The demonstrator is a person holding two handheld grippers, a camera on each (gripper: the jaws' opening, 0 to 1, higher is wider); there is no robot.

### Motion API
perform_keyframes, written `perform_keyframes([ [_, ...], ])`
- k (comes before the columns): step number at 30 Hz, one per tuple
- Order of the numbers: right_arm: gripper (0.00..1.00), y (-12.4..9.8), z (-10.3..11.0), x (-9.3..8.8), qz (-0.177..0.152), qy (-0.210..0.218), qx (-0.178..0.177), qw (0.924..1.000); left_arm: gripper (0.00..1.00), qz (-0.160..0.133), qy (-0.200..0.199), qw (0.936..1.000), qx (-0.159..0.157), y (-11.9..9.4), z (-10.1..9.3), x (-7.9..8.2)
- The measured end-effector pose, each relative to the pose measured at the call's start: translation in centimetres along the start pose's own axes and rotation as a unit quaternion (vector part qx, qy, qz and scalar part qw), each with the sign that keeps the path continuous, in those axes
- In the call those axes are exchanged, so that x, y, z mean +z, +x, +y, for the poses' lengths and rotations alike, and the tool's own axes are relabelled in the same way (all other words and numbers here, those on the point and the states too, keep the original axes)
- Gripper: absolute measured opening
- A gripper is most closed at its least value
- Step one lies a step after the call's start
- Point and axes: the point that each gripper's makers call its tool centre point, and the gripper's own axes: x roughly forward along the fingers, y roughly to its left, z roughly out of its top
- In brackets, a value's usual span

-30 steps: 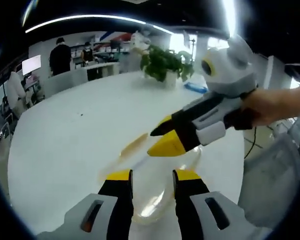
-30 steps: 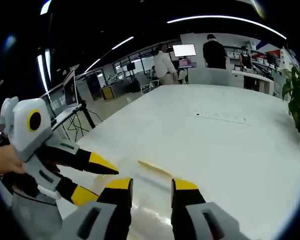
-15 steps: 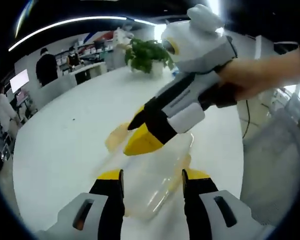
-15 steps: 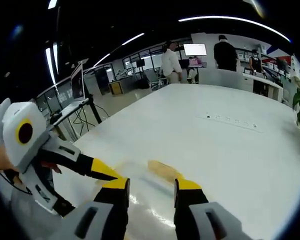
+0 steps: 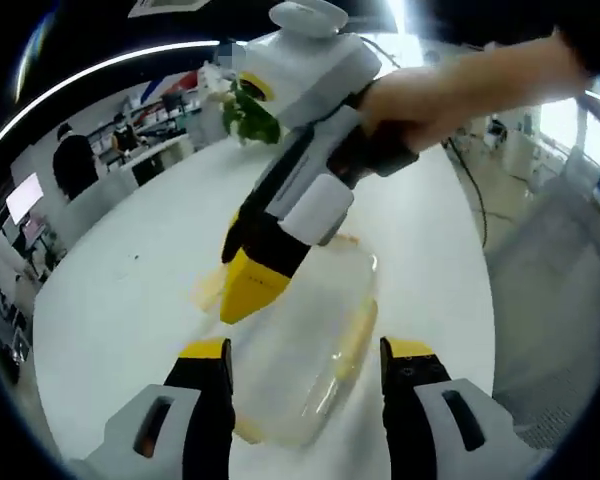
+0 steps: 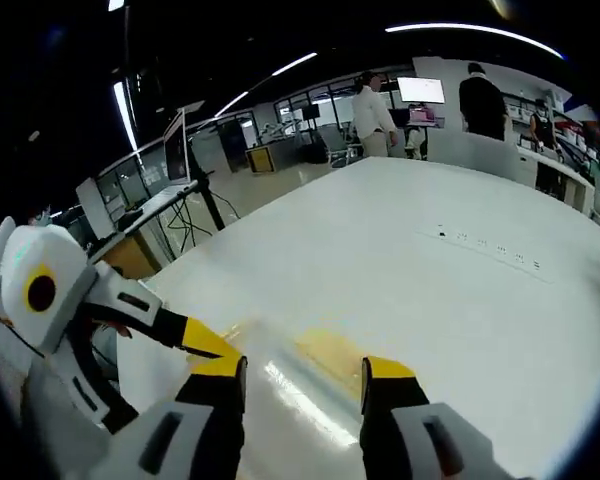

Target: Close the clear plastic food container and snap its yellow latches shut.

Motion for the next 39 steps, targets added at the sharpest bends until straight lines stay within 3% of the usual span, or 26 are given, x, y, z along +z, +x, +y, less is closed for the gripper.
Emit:
perform_keyframes([
  [6, 0.45, 0.7, 0.7, 0.2, 0.023, -0.012, 0.059, 0.9979, 0.57, -0.007, 0.010, 0.9999, 0.006, 0.2, 0.2, 0.3],
  [11, 0.41, 0.9, -0.1, -0.1, 0.064, -0.062, 0.058, 0.9943, 0.55, 0.003, 0.030, 0.9994, 0.016, 0.4, 0.4, 0.2],
  [16, 0.40, 1.2, 0.2, -1.0, 0.097, -0.094, 0.089, 0.9869, 0.55, 0.016, 0.052, 0.9983, 0.022, 0.6, 0.5, 0.0],
  [17, 0.40, 1.3, 0.3, -0.8, 0.097, -0.084, 0.094, 0.9874, 0.55, 0.021, 0.061, 0.9976, 0.023, 0.7, 0.5, -0.1],
  [24, 0.34, 1.1, 0.5, -1.0, 0.144, -0.109, 0.141, 0.9734, 0.54, 0.031, 0.064, 0.9970, 0.031, 0.7, 0.6, -0.2],
  [27, 0.33, 0.9, 0.6, -1.4, 0.177, -0.121, 0.164, 0.9630, 0.53, 0.034, 0.059, 0.9972, 0.031, 0.8, 0.7, -0.2],
  [39, 0.32, 1.2, 0.6, -1.5, 0.226, -0.123, 0.175, 0.9503, 0.53, 0.048, 0.058, 0.9967, 0.030, 0.9, 0.7, -0.2],
])
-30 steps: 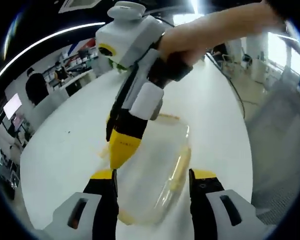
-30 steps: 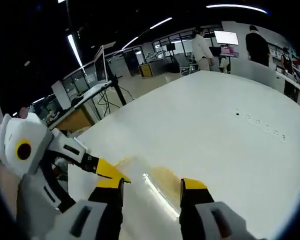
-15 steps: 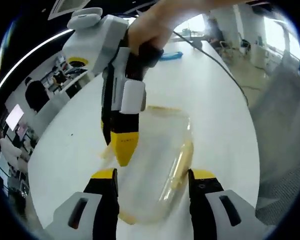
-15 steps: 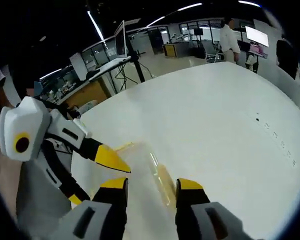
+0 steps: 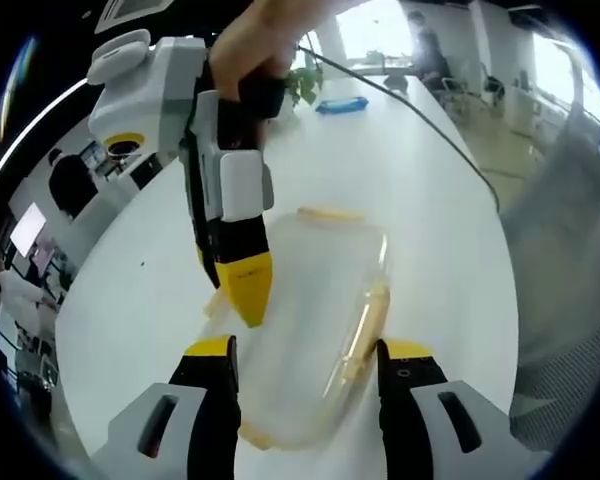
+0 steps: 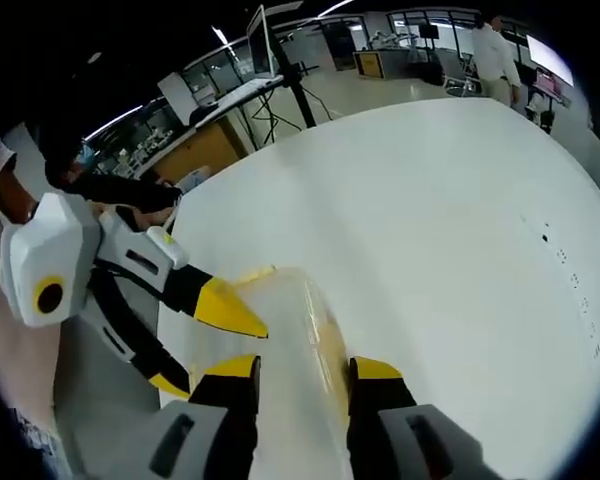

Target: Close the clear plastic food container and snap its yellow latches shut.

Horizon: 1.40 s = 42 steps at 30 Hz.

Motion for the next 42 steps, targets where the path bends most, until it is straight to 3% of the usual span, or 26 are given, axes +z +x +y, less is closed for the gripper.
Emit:
perform_keyframes([
  [14, 0.30, 0.21, -0.05, -0.15, 0.047, 0.006, 0.021, 0.9987, 0.51, 0.016, 0.001, 0.9999, 0.004, 0.21, 0.03, 0.00],
  [17, 0.30, 0.31, -0.03, -0.17, 0.053, 0.008, 0.031, 0.9981, 0.49, 0.017, 0.005, 0.9996, 0.021, 0.37, 0.04, -0.07],
  [19, 0.30, 0.32, 0.11, -0.25, 0.059, 0.006, 0.034, 0.9977, 0.49, 0.023, 0.047, 0.9977, 0.042, 0.61, 0.08, 0.01],
  [22, 0.29, 0.36, 0.12, -0.30, 0.068, 0.004, 0.041, 0.9968, 0.49, 0.023, 0.026, 0.9989, 0.032, 0.67, -0.07, 0.00],
  [23, 0.28, 0.43, 0.59, -0.43, 0.075, 0.003, 0.061, 0.9953, 0.49, 0.024, 0.026, 0.9989, 0.032, 0.63, -0.01, -0.04],
  [24, 0.28, 0.55, 0.26, -0.08, 0.066, 0.013, 0.056, 0.9962, 0.49, 0.022, 0.025, 0.9990, 0.029, 0.61, -0.07, -0.04],
  [28, 0.28, 0.49, 0.26, -0.26, 0.082, 0.002, 0.059, 0.9949, 0.49, 0.015, 0.024, 0.9992, 0.030, 0.64, 0.07, -0.08],
  [42, 0.32, 0.35, 0.50, 0.08, 0.008, -0.015, -0.004, 0.9998, 0.50, 0.007, 0.026, 0.9993, 0.027, 0.52, -0.07, -0.09],
])
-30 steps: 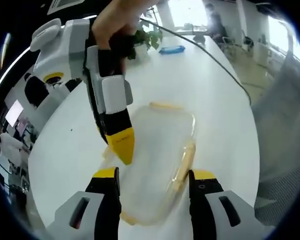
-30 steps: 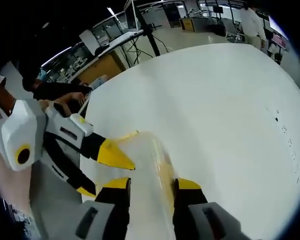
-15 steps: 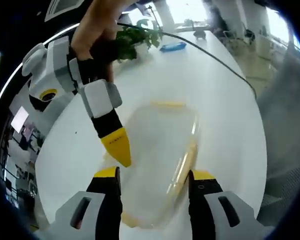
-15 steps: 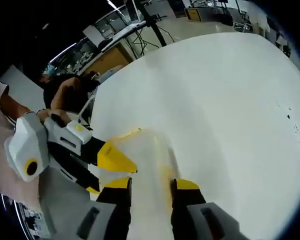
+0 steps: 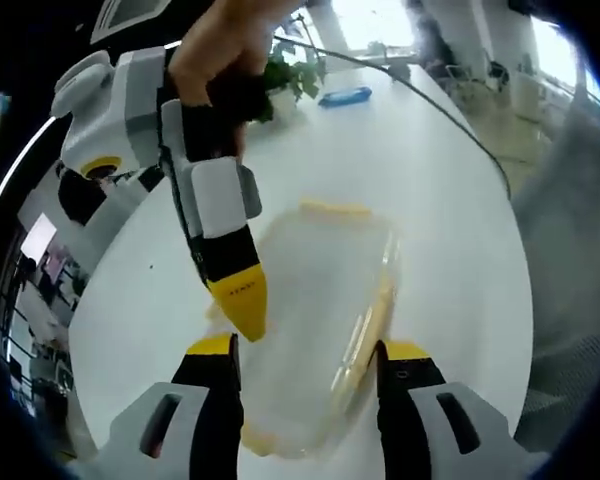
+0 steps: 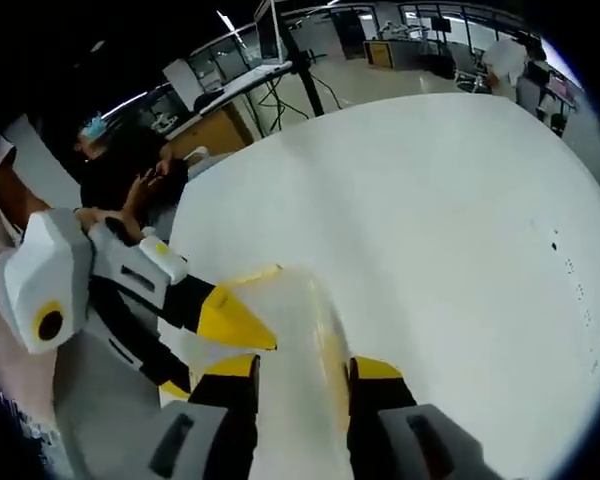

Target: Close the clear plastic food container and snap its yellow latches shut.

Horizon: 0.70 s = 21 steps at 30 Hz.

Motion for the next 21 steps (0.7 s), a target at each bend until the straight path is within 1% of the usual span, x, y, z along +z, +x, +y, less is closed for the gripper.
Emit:
perform_keyframes([
  [2, 0.32, -0.03, 0.04, 0.05, -0.007, -0.005, -0.007, 0.9999, 0.50, -0.005, -0.002, 1.0000, -0.001, -0.06, 0.02, 0.05],
  [4, 0.32, -0.10, 0.09, 0.16, -0.008, -0.014, -0.023, 0.9996, 0.51, -0.007, -0.006, 1.0000, -0.002, -0.05, -0.01, 0.13],
  [5, 0.32, -0.19, 0.13, 0.28, -0.008, -0.028, -0.037, 0.9989, 0.51, -0.005, -0.003, 1.0000, -0.001, -0.03, -0.05, 0.14],
  [7, 0.31, -0.27, 0.26, 0.35, -0.010, -0.037, -0.055, 0.9977, 0.51, -0.005, -0.001, 1.0000, -0.002, -0.02, -0.07, 0.15],
  [9, 0.31, -0.35, 0.30, 0.32, -0.018, -0.039, -0.067, 0.9969, 0.51, -0.006, -0.004, 1.0000, -0.006, -0.10, -0.03, 0.22],
  [10, 0.31, -0.38, 0.32, 0.34, -0.022, -0.040, -0.072, 0.9963, 0.51, -0.008, -0.011, 0.9999, -0.010, -0.06, -0.03, 0.28],
  [11, 0.31, -0.49, 0.28, 0.38, -0.029, -0.050, -0.081, 0.9950, 0.52, -0.011, -0.022, 0.9996, -0.015, -0.10, -0.02, 0.40],
  [13, 0.30, -0.59, 0.28, 0.59, -0.035, -0.075, -0.098, 0.9918, 0.52, -0.014, -0.028, 0.9993, -0.019, -0.27, 0.07, 0.54],
  [16, 0.30, -0.58, 0.53, 0.60, -0.033, -0.071, -0.108, 0.9911, 0.53, -0.021, -0.029, 0.9992, -0.017, -0.20, -0.10, 0.54],
  [19, 0.30, -0.63, 0.40, 0.65, -0.029, -0.068, -0.114, 0.9907, 0.53, -0.020, -0.027, 0.9993, -0.018, -0.20, -0.10, 0.60],
  [20, 0.30, -0.65, 0.37, 0.65, -0.028, -0.065, -0.114, 0.9909, 0.53, -0.020, -0.029, 0.9992, -0.019, -0.24, -0.08, 0.66],
  [21, 0.30, -0.69, 0.34, 0.63, -0.030, -0.061, -0.114, 0.9912, 0.54, -0.024, -0.040, 0.9986, -0.024, -0.32, -0.12, 0.83],
])
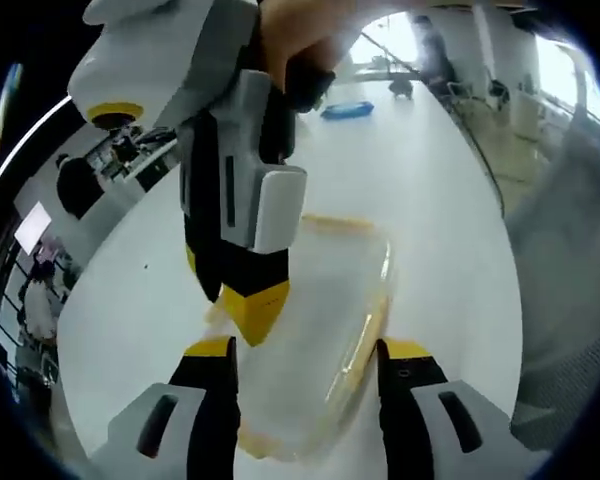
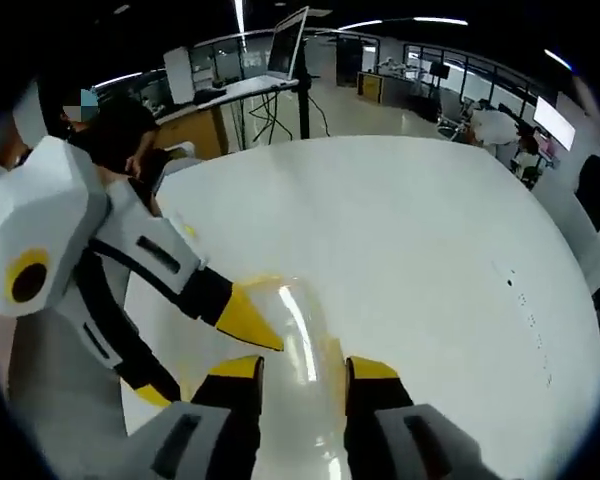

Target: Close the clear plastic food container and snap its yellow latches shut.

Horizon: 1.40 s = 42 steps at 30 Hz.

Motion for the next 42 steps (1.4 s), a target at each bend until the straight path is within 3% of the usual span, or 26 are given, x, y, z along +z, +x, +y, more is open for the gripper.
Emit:
perform_keyframes([
  [2, 0.32, 0.0, -0.3, 0.0, -0.003, 0.005, -0.013, 0.9999, 0.55, -0.019, -0.055, 0.9983, -0.009, -0.1, 0.0, 0.5],
  [7, 0.39, -0.4, -1.0, -0.1, -0.011, 0.018, -0.045, 0.9988, 0.56, -0.016, -0.061, 0.9980, -0.009, -0.3, 0.1, 0.4],
  [11, 0.40, -1.2, -1.4, 0.3, -0.046, 0.062, -0.067, 0.9948, 0.58, -0.023, -0.072, 0.9971, -0.006, -1.2, 0.2, 0.3],
  [15, 0.47, -2.4, -1.8, 0.5, -0.088, 0.124, -0.080, 0.9851, 0.59, -0.082, -0.159, 0.9838, -0.009, -2.0, 0.6, 1.6],
  [21, 0.49, -3.8, -2.0, -0.3, -0.101, 0.142, -0.095, 0.9800, 0.65, -0.091, -0.174, 0.9805, 0.006, -2.7, 1.2, 1.4],
  [32, 0.54, -5.1, -0.8, -1.5, -0.125, 0.161, -0.118, 0.9718, 0.65, -0.080, -0.189, 0.9783, 0.029, -4.0, 2.1, -0.5],
  [36, 0.65, -5.5, -1.0, -1.9, -0.135, 0.176, -0.142, 0.9646, 0.66, -0.091, -0.202, 0.9746, 0.034, -4.6, 2.4, -0.7],
  [42, 0.64, -6.2, -0.3, -2.6, -0.155, 0.196, -0.150, 0.9566, 0.72, -0.096, -0.218, 0.9704, 0.040, -4.9, 2.9, -1.3],
])
